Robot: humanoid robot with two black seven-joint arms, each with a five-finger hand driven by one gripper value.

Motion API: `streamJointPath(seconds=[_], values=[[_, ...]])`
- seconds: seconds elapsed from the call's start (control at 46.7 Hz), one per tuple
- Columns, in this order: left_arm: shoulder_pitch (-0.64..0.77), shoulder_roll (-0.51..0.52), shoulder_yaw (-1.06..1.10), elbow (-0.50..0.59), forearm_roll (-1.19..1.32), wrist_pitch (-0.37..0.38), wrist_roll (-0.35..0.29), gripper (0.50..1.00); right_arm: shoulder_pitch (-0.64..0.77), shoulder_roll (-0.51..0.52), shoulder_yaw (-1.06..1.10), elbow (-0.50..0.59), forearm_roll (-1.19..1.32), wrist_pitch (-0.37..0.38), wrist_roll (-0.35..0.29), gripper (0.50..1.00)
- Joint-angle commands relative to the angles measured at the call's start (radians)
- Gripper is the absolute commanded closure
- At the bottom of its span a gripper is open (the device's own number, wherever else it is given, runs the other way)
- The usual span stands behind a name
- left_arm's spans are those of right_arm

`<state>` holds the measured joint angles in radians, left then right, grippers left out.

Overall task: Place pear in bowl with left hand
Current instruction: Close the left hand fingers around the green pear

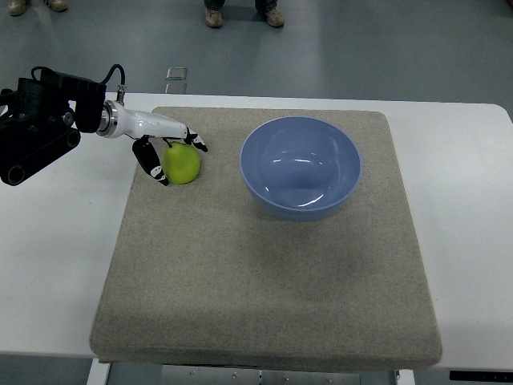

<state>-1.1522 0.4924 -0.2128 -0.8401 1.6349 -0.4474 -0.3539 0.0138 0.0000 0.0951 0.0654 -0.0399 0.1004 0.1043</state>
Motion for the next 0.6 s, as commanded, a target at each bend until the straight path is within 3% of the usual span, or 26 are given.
streamJointPath(seconds=[0.0,0.278,0.578], values=[[-0.003,-0.002,0.001,-0.001,-0.001,0.001,-0.003,0.600,0.000,0.000,0.000,-0.001,0.000,-0.001,0.000,0.574],[-0.007,-0.002,0.003,-0.001,0.000,0.003,-0.003,0.658,0.000,0.000,0.000,0.001,0.000,-0.001,0.000,0.574],[-0.006,0.000,0.003,0.007,-0.001,0.006,-0.003,0.831,0.000,0.000,0.000,-0.001,0.000,0.001,0.000,0.574]])
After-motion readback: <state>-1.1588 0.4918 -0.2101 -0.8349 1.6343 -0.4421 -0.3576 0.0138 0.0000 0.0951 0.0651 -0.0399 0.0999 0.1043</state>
